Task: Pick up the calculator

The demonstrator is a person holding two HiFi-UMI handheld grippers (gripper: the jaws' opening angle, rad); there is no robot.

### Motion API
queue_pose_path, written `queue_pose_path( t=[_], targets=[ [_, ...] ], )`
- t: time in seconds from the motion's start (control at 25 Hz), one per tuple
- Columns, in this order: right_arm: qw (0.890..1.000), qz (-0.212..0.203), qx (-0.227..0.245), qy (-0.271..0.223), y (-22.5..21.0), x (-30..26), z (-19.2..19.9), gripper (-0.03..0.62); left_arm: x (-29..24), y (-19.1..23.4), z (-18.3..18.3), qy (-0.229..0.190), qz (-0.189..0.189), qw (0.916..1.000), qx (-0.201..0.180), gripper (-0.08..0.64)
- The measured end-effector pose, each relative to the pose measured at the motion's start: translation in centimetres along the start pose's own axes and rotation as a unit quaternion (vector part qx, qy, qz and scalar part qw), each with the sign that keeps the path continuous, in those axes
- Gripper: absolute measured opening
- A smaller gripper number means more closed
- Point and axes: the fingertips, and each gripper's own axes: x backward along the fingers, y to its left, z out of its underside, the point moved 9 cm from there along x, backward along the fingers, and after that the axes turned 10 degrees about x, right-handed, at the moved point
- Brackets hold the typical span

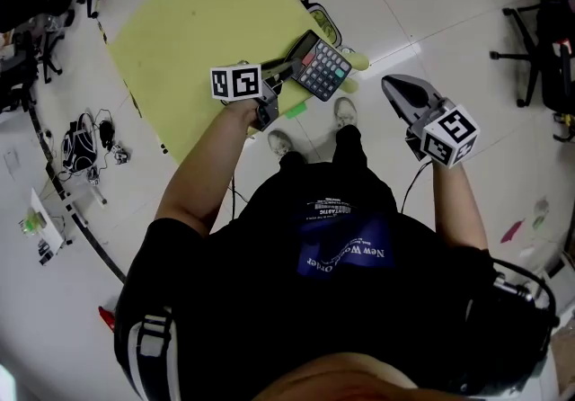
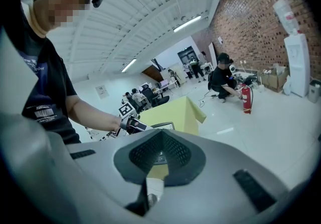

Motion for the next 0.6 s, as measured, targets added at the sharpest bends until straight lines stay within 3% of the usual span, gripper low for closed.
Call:
queue_pose_path(
  t=[0.32, 0.6],
  targets=[
    [0.998, -0.037, 0.041, -0.002, 1.8, -2.2, -3.1, -0.015, 5.9, -2.3, 0.7, -0.087, 0.039, 0.9945, 0.041, 0.081],
    [0.992, -0.085, 0.090, -0.020, 4.2, -5.7, -9.6, -0.015, 15.6, -6.3, 0.0, -0.190, 0.051, 0.9795, 0.045, 0.081]
  ],
)
